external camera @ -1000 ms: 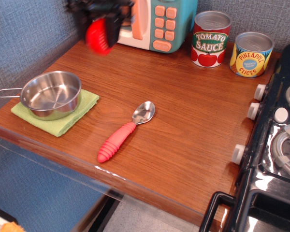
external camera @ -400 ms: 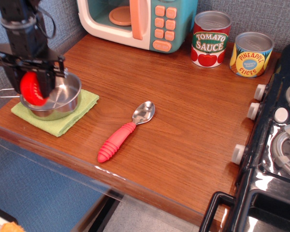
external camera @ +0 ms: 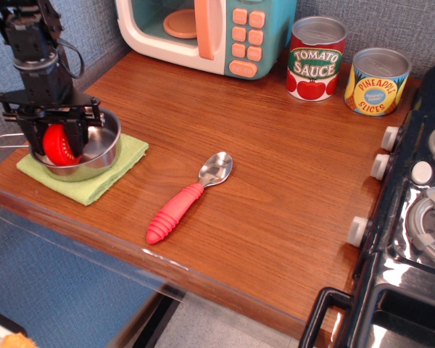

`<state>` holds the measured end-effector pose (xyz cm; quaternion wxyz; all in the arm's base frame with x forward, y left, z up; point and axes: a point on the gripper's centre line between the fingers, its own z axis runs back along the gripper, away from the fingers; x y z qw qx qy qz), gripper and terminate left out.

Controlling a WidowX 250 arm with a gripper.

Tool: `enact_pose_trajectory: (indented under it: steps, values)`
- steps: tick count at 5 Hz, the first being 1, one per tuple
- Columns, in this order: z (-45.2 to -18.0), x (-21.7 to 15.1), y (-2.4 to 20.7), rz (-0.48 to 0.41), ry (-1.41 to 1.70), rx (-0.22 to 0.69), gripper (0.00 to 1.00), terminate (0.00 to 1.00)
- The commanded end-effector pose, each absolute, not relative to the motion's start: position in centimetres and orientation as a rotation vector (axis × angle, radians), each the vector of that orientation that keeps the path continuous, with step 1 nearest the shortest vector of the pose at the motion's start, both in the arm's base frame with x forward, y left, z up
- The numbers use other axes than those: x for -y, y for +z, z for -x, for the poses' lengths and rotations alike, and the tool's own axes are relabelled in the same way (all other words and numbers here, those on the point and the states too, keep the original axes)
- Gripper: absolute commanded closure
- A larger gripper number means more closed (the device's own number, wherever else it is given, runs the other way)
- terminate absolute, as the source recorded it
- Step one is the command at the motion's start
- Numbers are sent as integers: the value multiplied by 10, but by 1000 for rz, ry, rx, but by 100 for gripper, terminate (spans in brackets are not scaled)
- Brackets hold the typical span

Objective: Pick up the tomato and place it in the pan

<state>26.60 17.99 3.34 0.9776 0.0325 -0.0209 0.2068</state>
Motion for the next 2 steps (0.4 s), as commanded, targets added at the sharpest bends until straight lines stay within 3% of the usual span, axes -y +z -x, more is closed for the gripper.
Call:
enact_pose_trajectory:
  steps: [1,2]
  values:
    - [-281,-176,50,-102,428,73,0,0]
    - [-284,-170,65,-116,400,110,0,0]
